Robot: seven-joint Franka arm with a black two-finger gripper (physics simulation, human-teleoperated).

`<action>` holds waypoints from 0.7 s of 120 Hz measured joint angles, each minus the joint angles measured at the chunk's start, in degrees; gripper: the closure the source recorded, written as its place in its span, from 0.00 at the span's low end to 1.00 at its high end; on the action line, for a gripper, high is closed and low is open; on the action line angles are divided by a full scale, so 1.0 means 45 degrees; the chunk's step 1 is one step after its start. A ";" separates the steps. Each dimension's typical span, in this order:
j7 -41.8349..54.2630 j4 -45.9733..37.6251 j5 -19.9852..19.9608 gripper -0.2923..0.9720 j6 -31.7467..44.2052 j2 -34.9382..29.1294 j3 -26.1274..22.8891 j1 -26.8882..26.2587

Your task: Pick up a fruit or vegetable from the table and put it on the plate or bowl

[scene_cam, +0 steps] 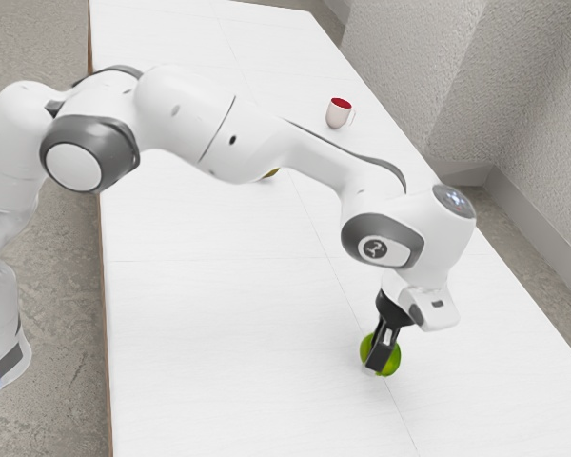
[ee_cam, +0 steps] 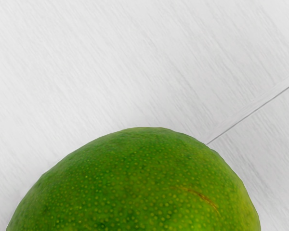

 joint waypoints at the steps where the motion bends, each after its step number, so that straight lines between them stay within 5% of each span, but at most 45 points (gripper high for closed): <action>1: -0.0001 0.0000 0.0002 0.36 0.0007 0.0000 0.0010 -0.0001; 29: -0.0086 -0.0007 0.0132 0.55 0.0182 -0.0160 0.0066 -0.0080; 44: -0.0161 -0.0006 0.0205 0.56 0.0208 -0.0630 0.0046 -0.0341; 64: -0.0239 0.0259 0.0220 0.51 -0.0120 -0.1884 0.0069 -0.2435; 84: -0.0355 0.1509 0.0155 0.50 -0.0470 -0.1508 0.0016 -0.4982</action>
